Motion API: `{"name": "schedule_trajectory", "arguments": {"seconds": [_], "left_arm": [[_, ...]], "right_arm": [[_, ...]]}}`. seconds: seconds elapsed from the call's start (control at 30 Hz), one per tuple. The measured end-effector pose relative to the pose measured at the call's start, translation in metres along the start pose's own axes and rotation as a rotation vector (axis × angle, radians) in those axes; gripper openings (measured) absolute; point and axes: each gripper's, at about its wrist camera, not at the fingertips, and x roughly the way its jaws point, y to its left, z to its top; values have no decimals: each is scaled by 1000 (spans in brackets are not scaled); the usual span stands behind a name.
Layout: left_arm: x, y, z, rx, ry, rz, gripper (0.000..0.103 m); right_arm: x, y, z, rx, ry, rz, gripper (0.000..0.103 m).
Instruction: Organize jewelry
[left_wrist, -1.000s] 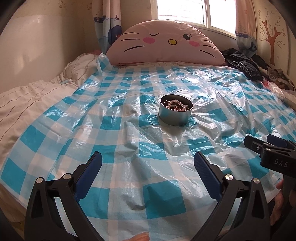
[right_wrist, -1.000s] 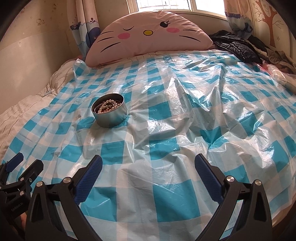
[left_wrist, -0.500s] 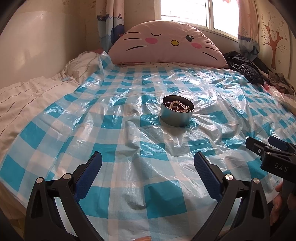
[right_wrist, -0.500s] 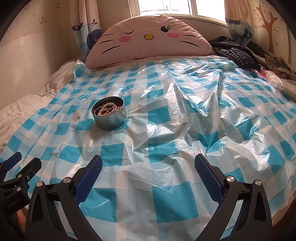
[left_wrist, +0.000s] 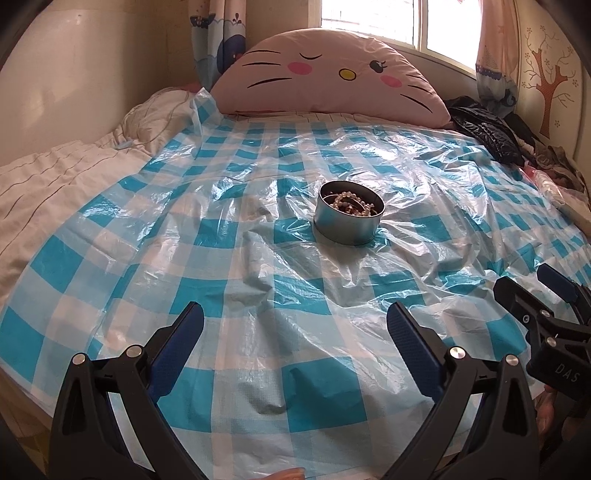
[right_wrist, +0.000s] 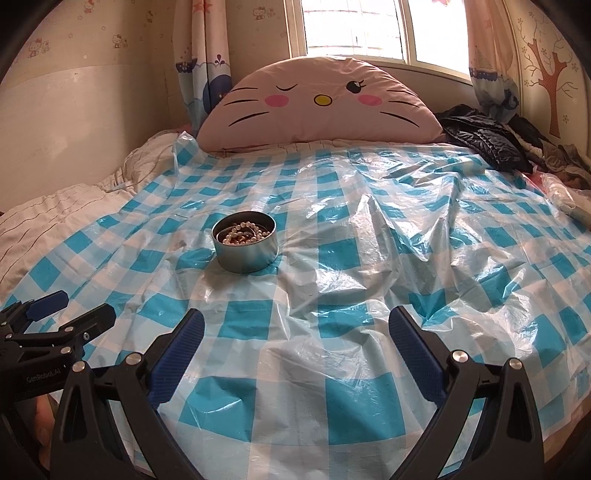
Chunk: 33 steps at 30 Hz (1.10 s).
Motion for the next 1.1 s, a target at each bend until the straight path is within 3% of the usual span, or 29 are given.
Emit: {"name": "schedule_trajectory", "arguments": {"seconds": [0.13,0.27,0.53,1.1], "left_arm": [[1,2,3,12,3,-27,95],[-2,2,2,17,-26,-51,96],[-2,-4,-4,38,-54,41,95],[-7,-8,-7,63,-79,91,96]], "right_arm": [[0,-1,0,3,1,29,96],[9,-4,2,25,49,-8,96],[16,-14,1,75,82,-52,96],[20,-16,-1,93,116,-79,96]]}}
